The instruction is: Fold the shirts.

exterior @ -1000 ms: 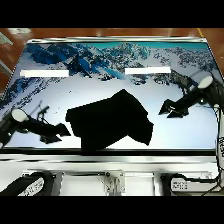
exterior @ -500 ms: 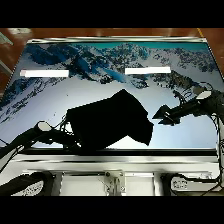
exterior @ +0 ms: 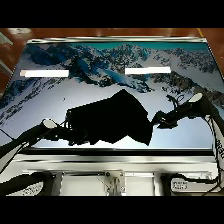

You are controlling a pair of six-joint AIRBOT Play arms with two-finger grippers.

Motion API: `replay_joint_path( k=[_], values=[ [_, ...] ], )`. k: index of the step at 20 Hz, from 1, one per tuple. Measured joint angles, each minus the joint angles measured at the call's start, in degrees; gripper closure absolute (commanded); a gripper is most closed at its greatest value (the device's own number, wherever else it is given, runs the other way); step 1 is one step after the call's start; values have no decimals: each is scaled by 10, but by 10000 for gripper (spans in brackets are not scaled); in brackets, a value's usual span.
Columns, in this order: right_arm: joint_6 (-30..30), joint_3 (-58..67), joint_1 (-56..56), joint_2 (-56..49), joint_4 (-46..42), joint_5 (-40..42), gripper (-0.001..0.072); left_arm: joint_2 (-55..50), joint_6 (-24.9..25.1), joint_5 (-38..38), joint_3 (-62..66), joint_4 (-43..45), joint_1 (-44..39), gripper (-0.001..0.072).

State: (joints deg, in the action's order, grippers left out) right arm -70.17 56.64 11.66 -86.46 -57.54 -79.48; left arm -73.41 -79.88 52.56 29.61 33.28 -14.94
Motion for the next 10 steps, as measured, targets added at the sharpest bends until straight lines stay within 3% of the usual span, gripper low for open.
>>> replay_joint_path(
  k=[5, 6, 7, 8, 10],
  values=[
    [-17, -9, -61, -6, -45, 89, 115, 54, 4, 1, 3, -2, 0, 672],
    [-23, -10, -73, -11, -48, 102, 216, 66, 4, 2, 3, -2, 0, 672],
    [-27, -10, -85, -17, -51, 113, 527, 78, 5, 2, 3, -3, 0, 672],
    [-32, -11, -94, -21, -53, 118, 645, 88, 5, 2, 3, -3, 0, 672],
    [-35, -10, -110, -24, -55, 119, 645, 109, 6, 0, 5, -1, 4, 672]
  ],
)
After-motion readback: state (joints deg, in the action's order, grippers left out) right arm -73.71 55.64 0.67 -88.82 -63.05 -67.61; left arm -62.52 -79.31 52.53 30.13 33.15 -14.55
